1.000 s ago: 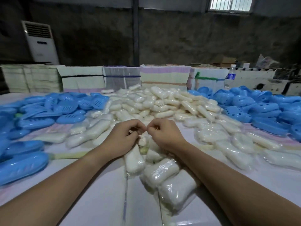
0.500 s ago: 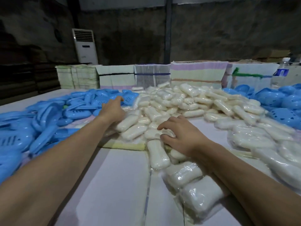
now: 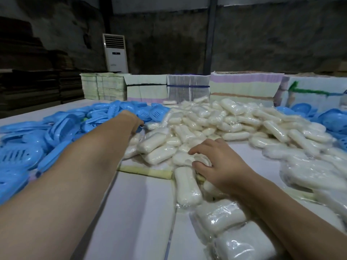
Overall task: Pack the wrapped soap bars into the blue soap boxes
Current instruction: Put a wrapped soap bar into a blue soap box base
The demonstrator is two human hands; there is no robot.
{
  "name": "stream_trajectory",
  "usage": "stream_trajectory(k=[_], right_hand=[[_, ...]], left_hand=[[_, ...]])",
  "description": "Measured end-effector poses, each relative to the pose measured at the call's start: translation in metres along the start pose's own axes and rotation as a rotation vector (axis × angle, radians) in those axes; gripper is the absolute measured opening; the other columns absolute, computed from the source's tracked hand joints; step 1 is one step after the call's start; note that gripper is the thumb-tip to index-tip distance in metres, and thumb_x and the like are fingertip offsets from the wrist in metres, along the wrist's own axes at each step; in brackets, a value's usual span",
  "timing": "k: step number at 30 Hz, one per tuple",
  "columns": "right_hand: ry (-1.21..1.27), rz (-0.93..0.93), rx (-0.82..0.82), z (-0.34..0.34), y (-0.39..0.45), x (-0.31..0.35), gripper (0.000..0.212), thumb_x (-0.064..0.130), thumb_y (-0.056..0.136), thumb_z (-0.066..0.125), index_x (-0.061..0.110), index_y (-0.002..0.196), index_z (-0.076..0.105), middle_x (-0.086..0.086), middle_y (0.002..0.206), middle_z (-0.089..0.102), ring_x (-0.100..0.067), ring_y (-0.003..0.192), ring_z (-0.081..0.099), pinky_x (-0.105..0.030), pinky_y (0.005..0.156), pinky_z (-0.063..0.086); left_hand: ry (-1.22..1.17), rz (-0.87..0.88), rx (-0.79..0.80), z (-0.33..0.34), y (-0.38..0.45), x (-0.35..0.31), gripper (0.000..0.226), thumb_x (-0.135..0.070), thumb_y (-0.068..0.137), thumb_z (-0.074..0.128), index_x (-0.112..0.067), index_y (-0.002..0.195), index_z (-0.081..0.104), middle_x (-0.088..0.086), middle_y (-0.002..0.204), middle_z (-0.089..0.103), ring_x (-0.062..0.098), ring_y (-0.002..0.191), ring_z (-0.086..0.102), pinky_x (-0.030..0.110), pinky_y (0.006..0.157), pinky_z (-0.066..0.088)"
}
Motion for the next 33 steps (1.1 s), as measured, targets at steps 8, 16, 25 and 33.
stream_trajectory(k=[8,16,25,33], right_hand=[[0.013,0.015,0.007,0.0,0.0,-0.001,0.032,0.031,0.091,0.058,0.032,0.123,0.063,0.01,0.115,0.057,-0.016,0.105,0.042,-0.034,0.096,0.038],[0.055,0.084,0.001,-0.002,-0.001,-0.006,0.03,0.032,0.091,0.059,0.033,0.121,0.062,0.013,0.113,0.055,-0.014,0.11,0.042,-0.035,0.096,0.039],[0.058,0.246,-0.102,-0.022,-0.007,-0.02,0.019,0.03,0.087,0.058,0.035,0.101,0.069,0.016,0.097,0.063,-0.011,0.098,0.053,-0.035,0.085,0.048],[0.409,0.589,-0.501,-0.075,-0.034,-0.075,0.025,0.005,0.075,0.052,0.011,0.055,0.065,0.002,0.056,0.063,-0.007,0.053,0.049,-0.028,0.052,0.036]], left_hand=[[-0.115,-0.01,-0.079,-0.007,0.004,0.011,0.051,-0.031,0.088,0.066,-0.031,0.133,0.043,-0.001,0.118,0.053,0.022,0.099,0.052,0.035,0.078,0.042],[-0.615,0.03,-0.72,-0.09,-0.061,-0.015,0.064,-0.029,0.067,0.078,-0.021,0.114,0.035,0.001,0.109,0.054,0.025,0.089,0.05,0.035,0.06,0.036],[-1.766,0.45,-0.692,-0.102,-0.169,-0.096,0.068,-0.034,0.057,0.08,-0.039,0.112,0.04,-0.018,0.11,0.053,-0.001,0.091,0.063,0.02,0.072,0.05],[-2.032,0.576,-0.548,-0.076,-0.192,-0.144,0.066,-0.022,0.055,0.083,-0.032,0.109,0.047,-0.007,0.113,0.06,-0.01,0.082,0.064,0.013,0.069,0.053]])
Point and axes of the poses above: each hand's wrist, its own y-axis towards the middle knuckle, its own z-axis out of the palm, x = y × z, the point moved 9 cm from there along y, towards the middle knuckle
